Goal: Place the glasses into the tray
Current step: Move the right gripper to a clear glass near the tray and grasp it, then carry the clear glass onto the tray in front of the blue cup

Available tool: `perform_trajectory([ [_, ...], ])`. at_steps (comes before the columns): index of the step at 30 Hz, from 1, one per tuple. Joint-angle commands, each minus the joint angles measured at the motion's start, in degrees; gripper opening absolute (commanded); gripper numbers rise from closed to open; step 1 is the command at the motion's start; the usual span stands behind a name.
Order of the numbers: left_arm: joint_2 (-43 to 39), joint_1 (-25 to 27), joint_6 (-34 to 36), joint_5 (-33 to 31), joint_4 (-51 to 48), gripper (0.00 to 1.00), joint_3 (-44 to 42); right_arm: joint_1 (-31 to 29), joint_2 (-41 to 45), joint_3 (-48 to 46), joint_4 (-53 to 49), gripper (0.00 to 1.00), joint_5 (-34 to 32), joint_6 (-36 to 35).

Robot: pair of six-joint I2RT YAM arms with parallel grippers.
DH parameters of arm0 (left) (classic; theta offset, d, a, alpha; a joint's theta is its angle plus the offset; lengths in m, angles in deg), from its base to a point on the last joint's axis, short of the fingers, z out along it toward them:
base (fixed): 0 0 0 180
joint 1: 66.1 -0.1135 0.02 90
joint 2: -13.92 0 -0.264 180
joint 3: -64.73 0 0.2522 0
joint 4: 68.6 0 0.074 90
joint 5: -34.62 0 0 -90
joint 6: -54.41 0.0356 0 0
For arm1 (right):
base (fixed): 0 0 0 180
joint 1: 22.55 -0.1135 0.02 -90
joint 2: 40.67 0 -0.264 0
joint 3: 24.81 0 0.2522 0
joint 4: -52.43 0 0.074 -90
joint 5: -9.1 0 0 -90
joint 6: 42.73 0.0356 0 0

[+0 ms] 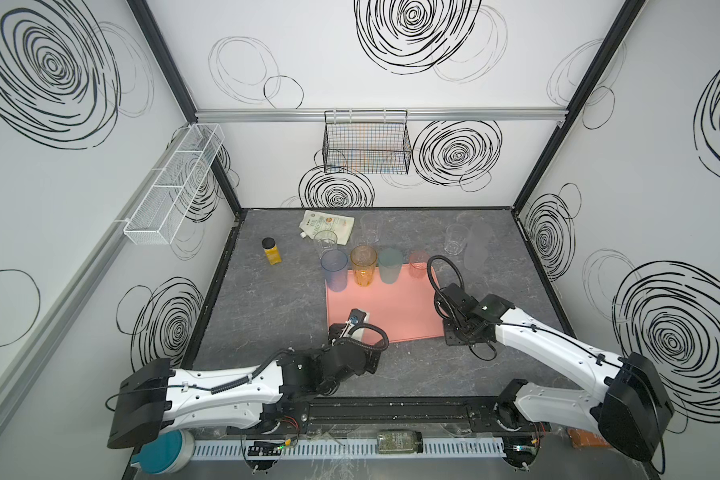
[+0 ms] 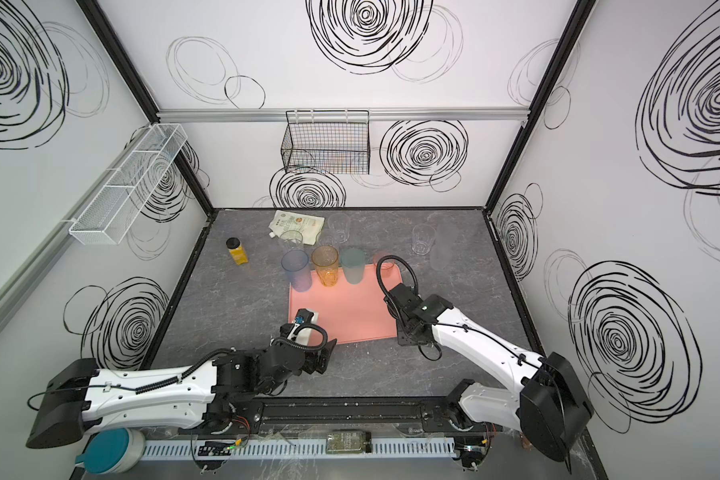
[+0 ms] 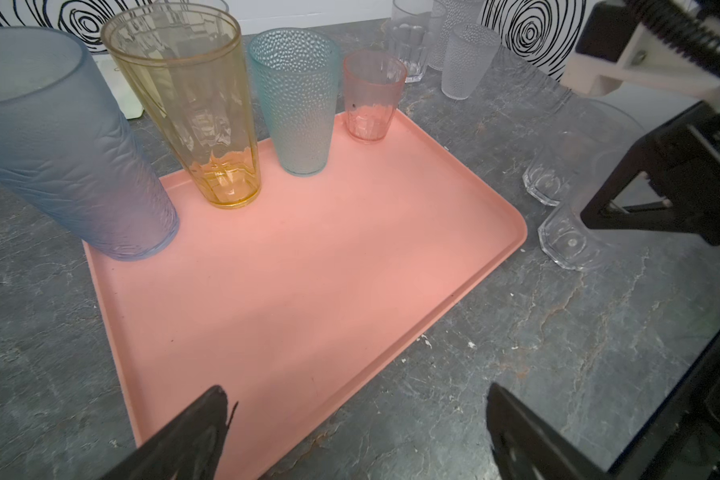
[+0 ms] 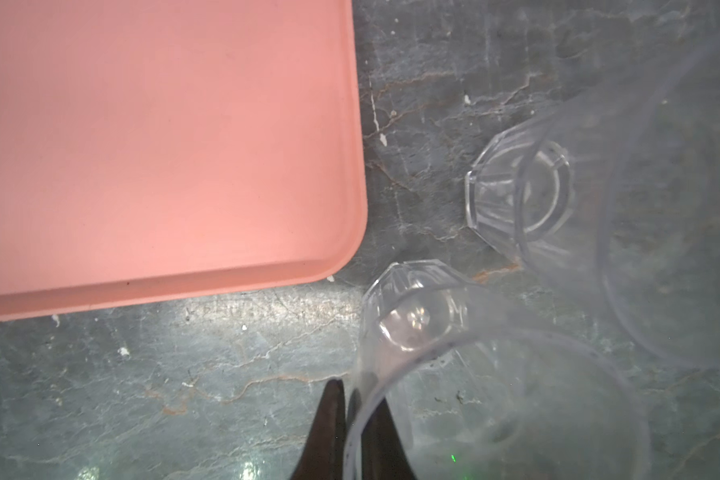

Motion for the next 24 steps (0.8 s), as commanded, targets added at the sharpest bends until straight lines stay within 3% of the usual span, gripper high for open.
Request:
perform_trajectory([
  [1,-2.27,-1.11,0.68,-1.42,0.89,0.98,-0.48,-2.82,0.74,6.26,-4.15,0.04,-2.32,0.22],
  [7,-5.89,-4.28,1.07,-1.46,-1.66,0.96,-0.25,-8.53,-5.15,18.35,-6.74,0.01,-2.87,-0.27],
  [11,-9.30,-11.22,0.77,-0.11,-6.91,0.96,0.46,-11.55,-13.00,25.93,-2.30,0.02,-1.05,-2.29],
  [15,-14.13,-21.64,-5.61,2.06,-12.26,0.97,-0.26,-14.48,-22.95,34.06,2.28,0.02,0.63,-4.17],
  [19,-20.47,-28.69,-13.16,5.39,-14.50,0.97,-4.26,-17.39,-33.13,43.05,4.26,0.01,1.56,-5.84],
  [24,-28.25,-31.89,-17.27,-1.36,-22.95,0.95,-5.39,-19.74,-44.79,54.58,2.73,0.01,2.39,-7.82],
])
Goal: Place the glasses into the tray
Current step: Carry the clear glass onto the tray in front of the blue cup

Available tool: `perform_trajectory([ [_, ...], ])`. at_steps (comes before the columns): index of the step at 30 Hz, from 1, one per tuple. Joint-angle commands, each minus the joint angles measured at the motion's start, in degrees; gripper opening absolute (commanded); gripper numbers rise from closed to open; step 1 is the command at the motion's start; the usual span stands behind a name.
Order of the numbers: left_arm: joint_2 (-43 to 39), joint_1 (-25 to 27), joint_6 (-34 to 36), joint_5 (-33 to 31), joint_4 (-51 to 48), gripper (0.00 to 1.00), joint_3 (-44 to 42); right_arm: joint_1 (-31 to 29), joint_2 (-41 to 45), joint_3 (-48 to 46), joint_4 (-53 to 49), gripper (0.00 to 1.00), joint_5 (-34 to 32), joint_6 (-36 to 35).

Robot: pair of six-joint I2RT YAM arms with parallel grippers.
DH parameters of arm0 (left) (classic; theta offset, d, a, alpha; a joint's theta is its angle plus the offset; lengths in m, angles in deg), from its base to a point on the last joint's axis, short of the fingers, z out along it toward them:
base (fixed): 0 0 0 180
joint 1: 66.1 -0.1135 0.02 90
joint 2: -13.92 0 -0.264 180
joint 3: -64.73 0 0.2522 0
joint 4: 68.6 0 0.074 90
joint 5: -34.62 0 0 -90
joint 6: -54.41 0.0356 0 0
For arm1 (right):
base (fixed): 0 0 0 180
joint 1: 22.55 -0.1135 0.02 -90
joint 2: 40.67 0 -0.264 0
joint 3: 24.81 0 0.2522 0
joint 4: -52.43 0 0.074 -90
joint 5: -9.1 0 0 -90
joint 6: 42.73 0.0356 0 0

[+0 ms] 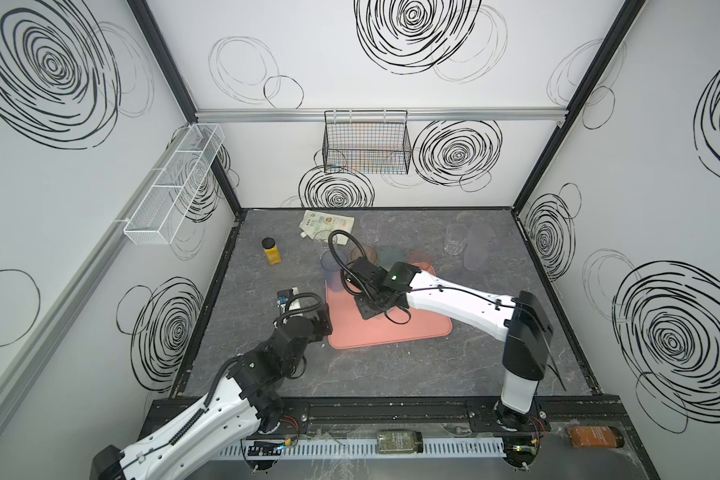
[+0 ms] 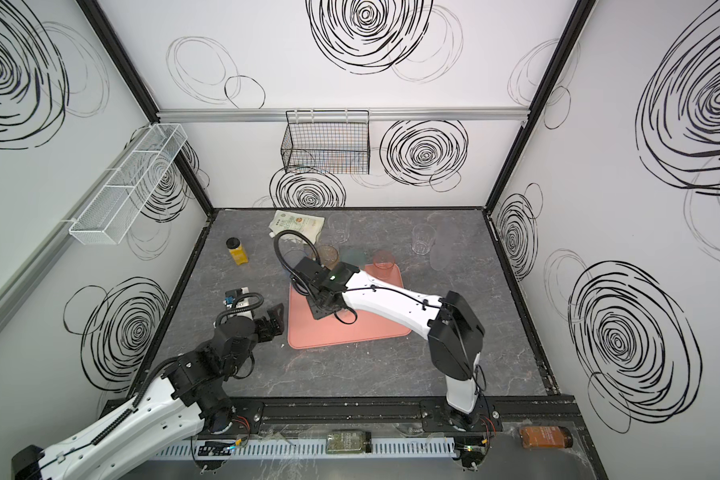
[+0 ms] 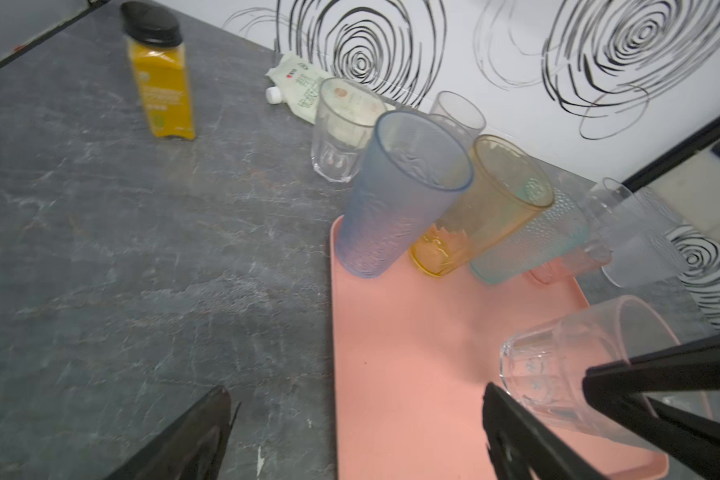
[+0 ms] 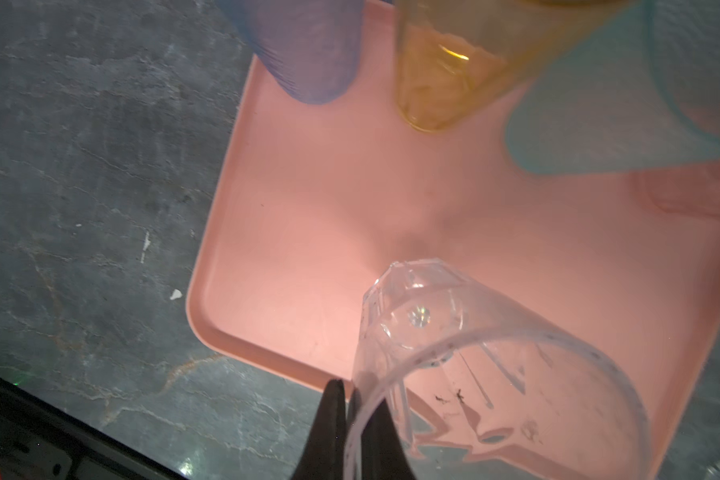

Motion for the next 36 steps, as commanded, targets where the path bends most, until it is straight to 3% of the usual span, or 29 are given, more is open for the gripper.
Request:
perform_trajectory([
  [1,-4.29,-0.83,-5.85,-5.85,-7.35,0.94,0.20,-1.37,-4.66,6.69,-0.34,0.01,0.48,-2.14],
  [11,-6.14,-0.24,-7.52,-9.67,-10.47,0.92,1.46,-1.95,-20.12,24.74,-4.89,0.02,1.91,-4.61],
  [22,-7.19,-0.10,-5.85,-9.41,-9.06,0.93,0.80,0.25,-22.72,27.41,-3.92,0.06,4.14,-5.09],
  [36,-6.97,-0.02,-4.98,-10.90,-9.05,0.94,1.17,0.95,-20.39,32.18,-5.83,0.36,4.54,-5.97],
])
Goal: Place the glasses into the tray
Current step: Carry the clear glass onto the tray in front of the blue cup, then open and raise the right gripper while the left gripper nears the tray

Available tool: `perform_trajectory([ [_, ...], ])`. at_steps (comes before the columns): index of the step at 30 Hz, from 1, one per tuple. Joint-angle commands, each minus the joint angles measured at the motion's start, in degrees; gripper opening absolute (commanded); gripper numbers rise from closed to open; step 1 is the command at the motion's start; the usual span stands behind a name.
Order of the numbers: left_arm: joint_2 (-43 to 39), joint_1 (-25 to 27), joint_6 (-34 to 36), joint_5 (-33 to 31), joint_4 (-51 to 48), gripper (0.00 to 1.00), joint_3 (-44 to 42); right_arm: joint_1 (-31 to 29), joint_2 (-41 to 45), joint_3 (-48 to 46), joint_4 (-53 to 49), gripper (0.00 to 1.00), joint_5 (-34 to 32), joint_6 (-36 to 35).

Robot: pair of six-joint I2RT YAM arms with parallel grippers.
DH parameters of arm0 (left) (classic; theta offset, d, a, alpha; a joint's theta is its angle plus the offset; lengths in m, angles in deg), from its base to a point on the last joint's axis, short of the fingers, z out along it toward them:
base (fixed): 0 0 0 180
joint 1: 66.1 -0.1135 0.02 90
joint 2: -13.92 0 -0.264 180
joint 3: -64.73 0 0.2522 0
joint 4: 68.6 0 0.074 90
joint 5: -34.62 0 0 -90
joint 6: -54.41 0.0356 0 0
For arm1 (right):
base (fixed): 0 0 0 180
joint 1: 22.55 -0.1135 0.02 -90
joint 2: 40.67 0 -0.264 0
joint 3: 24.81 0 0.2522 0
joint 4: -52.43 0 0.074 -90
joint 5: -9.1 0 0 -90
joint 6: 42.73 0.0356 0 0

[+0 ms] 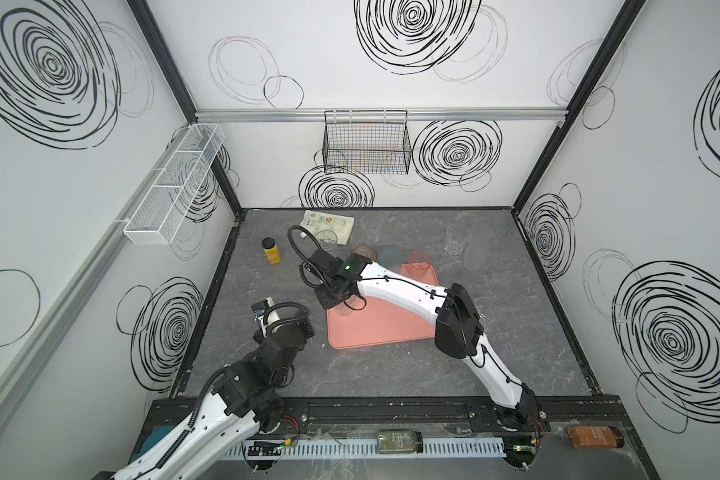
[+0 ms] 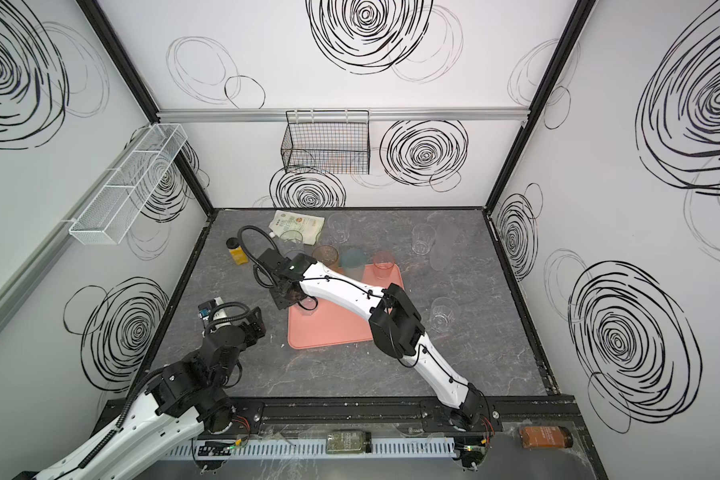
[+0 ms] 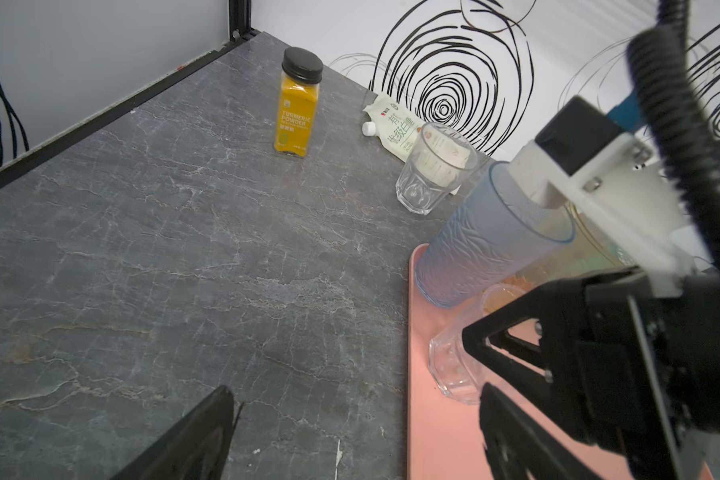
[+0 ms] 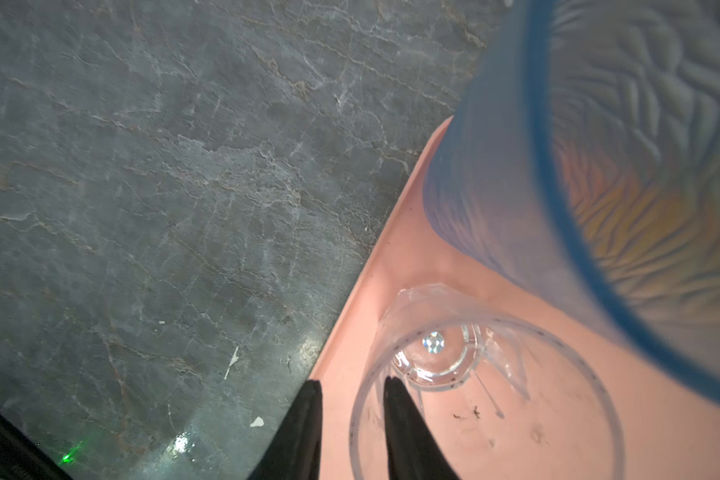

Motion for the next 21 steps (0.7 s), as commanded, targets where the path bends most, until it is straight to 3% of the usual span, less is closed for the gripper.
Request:
perform_trajectory([
  [1,0.57,0.31,0.85,-1.83,0.79,0.94,1.45,0.30,3.67,1.74,-2.43,0.38,-0.92,-0.58],
  [8,2.36,0.72,3.85,-0.55,1.89,0.94,4.08,0.86,11.74,-0.06,-3.04,0.45,-2.28,-0.11],
  [13,5.39,4.34,5.34,-0.83,4.03,0.94,5.59,2.75,21.30,-11.70,0.51,0.46,-4.71,1.23],
  [21,18.04,21.92,7.83,-9.34,13.24,0.95,9.66,11.73,39.95,-39.39,9.65,0.45,-2.60,4.09],
])
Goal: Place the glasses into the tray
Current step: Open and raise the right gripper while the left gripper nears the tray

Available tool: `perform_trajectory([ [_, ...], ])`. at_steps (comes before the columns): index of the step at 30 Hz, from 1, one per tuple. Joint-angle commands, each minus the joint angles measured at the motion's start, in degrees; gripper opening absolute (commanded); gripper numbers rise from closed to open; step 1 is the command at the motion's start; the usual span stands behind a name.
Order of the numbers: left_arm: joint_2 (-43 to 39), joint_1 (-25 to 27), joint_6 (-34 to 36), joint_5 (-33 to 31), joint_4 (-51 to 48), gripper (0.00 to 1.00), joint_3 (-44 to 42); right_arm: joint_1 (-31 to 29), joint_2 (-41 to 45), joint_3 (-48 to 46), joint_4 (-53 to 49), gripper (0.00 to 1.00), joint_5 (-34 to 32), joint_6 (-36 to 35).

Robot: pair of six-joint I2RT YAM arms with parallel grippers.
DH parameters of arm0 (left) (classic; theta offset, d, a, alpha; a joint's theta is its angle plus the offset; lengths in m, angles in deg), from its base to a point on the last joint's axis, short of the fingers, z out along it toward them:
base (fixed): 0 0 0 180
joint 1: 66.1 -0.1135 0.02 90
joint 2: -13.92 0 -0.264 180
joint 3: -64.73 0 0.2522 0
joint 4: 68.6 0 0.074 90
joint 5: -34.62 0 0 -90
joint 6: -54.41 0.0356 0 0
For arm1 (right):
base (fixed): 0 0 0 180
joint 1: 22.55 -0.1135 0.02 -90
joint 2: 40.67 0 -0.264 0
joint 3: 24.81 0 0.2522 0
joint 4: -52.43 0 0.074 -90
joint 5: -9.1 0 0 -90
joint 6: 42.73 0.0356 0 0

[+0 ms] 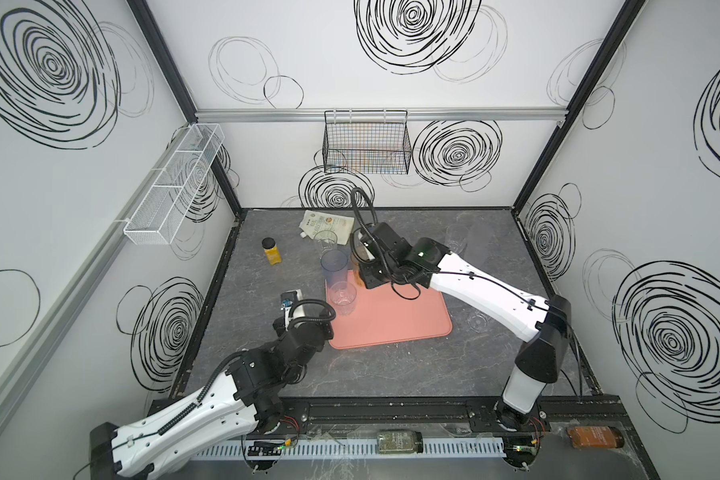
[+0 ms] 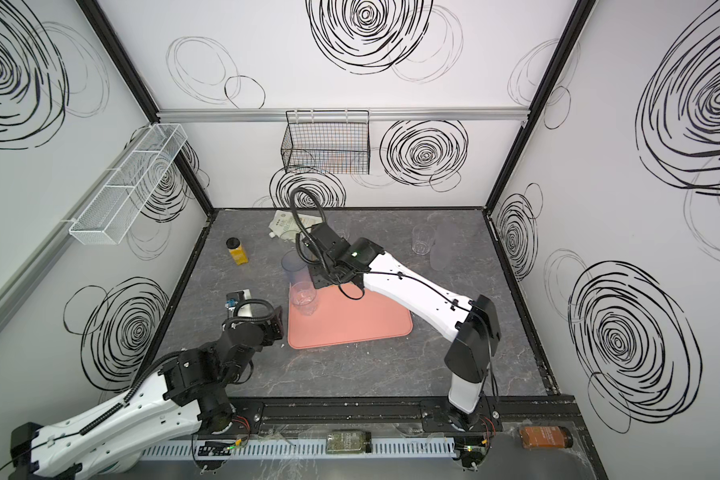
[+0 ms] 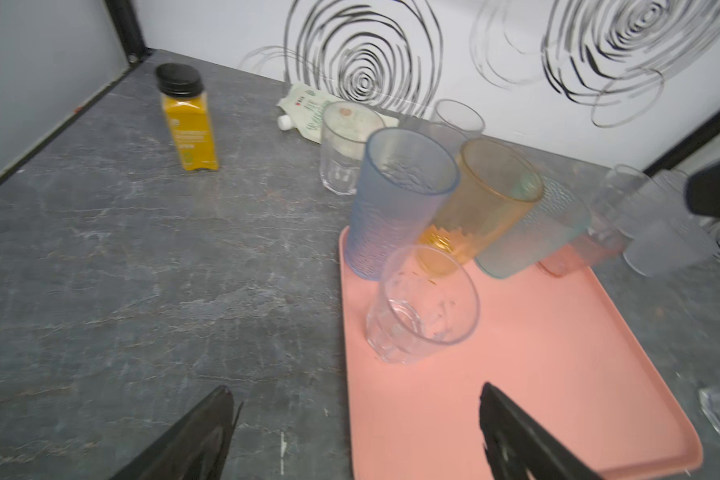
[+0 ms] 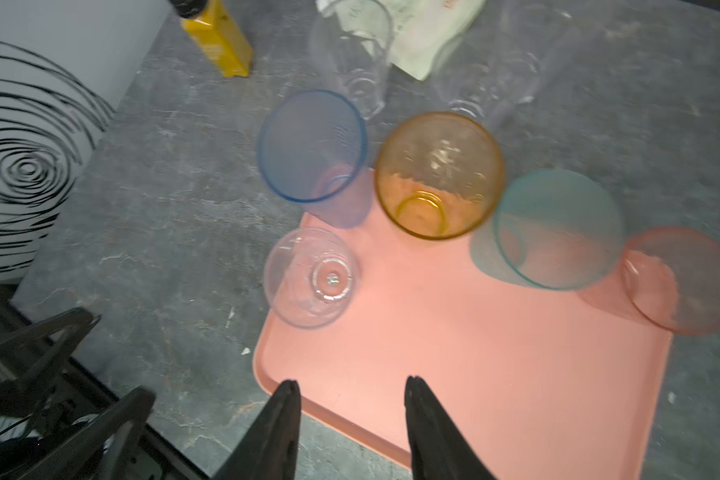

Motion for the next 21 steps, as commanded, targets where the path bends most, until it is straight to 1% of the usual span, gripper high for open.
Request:
perform_trajectory([
  [1,5.01,4.98,3.28,-4.34,9.47,0.95,2.70,3.62,5.26,-8.86,4.06,0.45,0.36,2.12],
  [3,10.60,5.44,6.05,0.01,15.03,0.95,3.75,6.12,9.22,-14.87,6.15,0.45,0.66,2.22],
  [7,22.48,4.30,13.31,9.63,24.61,0.94,7.23,10.50,15.95,-23.00,9.36,0.45,1.41,1.92],
  [9,28.38,1.77,15.58,15.67,26.33,0.94,10.15,12.69,19.01,-26.41,11.00,0.44,1.60,1.43],
  [12,34.59,-2.38,17.83,21.68,27.76,0.94,12.83,14.67,22.10,-30.20,12.71,0.44,1.69,1.43],
  [14,38.08,-4.99,19.01,23.75,27.59,0.93,14.48,15.21,22.98,-31.90,12.81,0.44,1.56,1.34],
  [16,40.74,-7.03,20.81,24.36,27.61,0.93,15.81,15.31,23.12,-32.95,12.40,0.44,0.96,1.57],
  [21,46.71,-8.66,24.25,22.88,25.81,0.93,18.88,15.22,22.86,-35.30,12.90,0.44,2.16,2.97],
])
